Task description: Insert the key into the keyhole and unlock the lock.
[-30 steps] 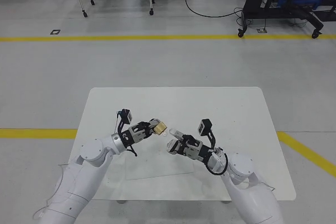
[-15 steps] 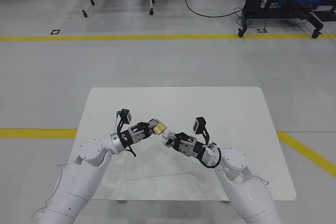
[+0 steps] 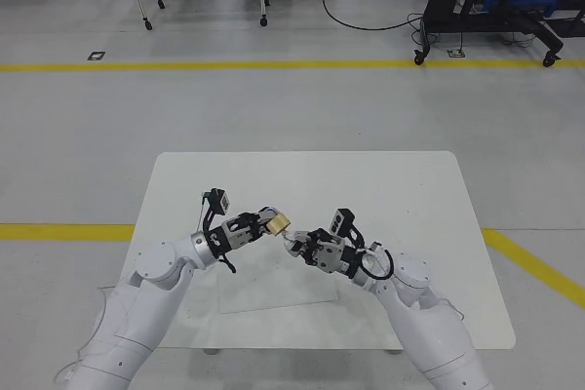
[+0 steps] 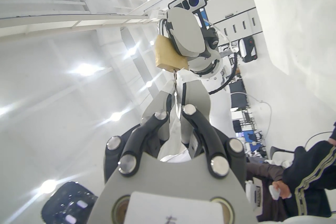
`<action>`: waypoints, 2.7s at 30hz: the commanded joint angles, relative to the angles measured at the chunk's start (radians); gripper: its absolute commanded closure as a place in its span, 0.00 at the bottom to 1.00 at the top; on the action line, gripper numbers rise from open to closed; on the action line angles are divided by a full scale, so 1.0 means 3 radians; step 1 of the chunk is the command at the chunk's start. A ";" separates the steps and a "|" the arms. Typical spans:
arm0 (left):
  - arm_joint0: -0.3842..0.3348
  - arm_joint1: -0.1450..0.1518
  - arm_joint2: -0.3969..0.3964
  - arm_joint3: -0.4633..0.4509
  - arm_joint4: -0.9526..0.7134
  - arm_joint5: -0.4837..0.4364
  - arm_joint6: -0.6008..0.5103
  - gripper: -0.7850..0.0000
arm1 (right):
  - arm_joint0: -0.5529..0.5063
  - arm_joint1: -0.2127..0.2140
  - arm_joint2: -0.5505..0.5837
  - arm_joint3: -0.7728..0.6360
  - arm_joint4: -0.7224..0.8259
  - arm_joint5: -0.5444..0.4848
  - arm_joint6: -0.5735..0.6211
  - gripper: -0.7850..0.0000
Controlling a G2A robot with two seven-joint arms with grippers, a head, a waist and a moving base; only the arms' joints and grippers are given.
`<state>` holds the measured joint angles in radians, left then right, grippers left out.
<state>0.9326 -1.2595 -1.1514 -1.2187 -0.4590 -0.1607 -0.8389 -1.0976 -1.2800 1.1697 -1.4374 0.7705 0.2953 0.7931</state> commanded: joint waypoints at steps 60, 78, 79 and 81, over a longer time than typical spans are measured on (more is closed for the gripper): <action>0.0394 0.0086 -0.0049 -0.0572 0.1101 -0.1128 0.0458 1.00 | 0.0000 0.0164 0.0303 0.0460 0.0639 0.0527 0.0836 0.00; 0.0643 0.0210 0.0151 -0.1302 0.3328 -0.0164 0.0294 1.00 | -0.0215 0.0234 0.0593 0.0189 0.0449 0.0057 0.0792 0.00; 0.0709 0.0215 0.0148 -0.1364 0.3422 -0.0070 0.0359 1.00 | -0.0215 0.0234 0.0593 0.0189 0.0449 0.0057 0.0792 0.00; 0.0821 0.0221 0.0143 -0.1451 0.3557 0.0098 0.0468 1.00 | -0.0215 0.0234 0.0593 0.0189 0.0449 0.0057 0.0792 0.00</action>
<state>1.1602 -1.1936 -1.1070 -1.6418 0.5807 -0.1629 -0.7188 -1.1623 -1.2098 1.3475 -1.3807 0.9052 0.3123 1.0307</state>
